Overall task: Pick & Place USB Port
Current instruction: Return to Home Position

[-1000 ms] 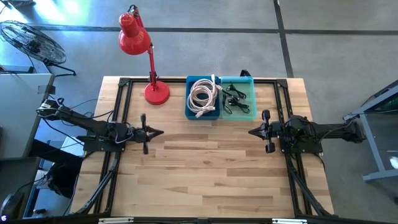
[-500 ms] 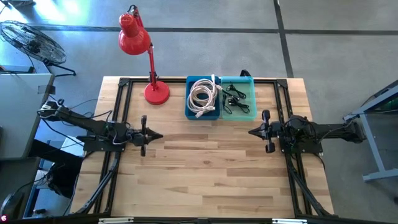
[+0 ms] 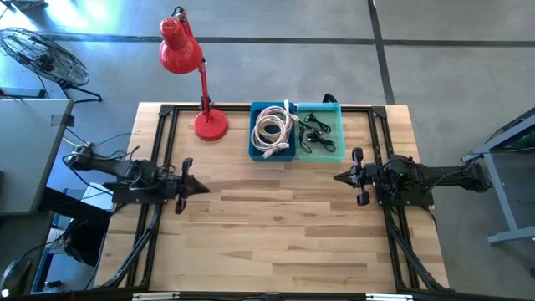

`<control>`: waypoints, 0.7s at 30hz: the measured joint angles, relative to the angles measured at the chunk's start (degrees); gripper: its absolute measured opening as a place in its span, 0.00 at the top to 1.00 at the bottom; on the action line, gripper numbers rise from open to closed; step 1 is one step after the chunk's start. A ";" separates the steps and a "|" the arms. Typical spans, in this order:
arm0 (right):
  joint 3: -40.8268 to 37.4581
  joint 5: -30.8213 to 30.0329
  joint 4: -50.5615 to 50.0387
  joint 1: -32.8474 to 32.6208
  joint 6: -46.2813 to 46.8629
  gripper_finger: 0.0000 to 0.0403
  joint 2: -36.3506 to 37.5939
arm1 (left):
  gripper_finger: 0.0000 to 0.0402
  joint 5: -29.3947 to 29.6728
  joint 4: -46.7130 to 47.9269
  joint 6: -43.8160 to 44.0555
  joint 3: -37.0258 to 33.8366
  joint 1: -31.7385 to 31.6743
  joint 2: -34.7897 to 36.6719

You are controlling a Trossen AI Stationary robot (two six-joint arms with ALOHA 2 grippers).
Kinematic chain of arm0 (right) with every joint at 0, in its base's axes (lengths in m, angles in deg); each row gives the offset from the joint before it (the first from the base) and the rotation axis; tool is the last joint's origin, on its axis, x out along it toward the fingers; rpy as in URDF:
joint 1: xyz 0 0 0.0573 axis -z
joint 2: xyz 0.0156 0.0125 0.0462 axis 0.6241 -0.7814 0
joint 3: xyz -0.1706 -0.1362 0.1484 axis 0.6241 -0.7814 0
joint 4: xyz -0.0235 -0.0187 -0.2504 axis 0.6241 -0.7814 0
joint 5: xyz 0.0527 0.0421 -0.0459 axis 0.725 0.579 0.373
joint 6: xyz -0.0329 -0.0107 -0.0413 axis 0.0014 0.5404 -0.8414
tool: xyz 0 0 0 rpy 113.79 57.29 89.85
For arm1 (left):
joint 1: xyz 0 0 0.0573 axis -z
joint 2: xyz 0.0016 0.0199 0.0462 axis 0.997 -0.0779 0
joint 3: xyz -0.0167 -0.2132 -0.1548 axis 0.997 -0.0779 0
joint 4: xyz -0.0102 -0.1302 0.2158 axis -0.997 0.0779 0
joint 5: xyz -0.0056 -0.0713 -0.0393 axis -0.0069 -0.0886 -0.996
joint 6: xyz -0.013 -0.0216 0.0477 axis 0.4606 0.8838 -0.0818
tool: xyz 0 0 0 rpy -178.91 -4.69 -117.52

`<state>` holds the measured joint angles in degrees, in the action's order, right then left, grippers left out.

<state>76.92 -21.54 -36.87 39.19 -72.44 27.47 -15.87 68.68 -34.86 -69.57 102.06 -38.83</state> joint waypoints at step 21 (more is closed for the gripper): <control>0.00 0.00 0.00 0.00 0.00 1.00 0.00 | 1.00 3.78 -0.20 4.69 -0.02 -0.02 2.40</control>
<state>76.92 -21.54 -36.87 39.19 -72.44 27.47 -12.09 68.48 -30.17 -69.59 102.04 -36.43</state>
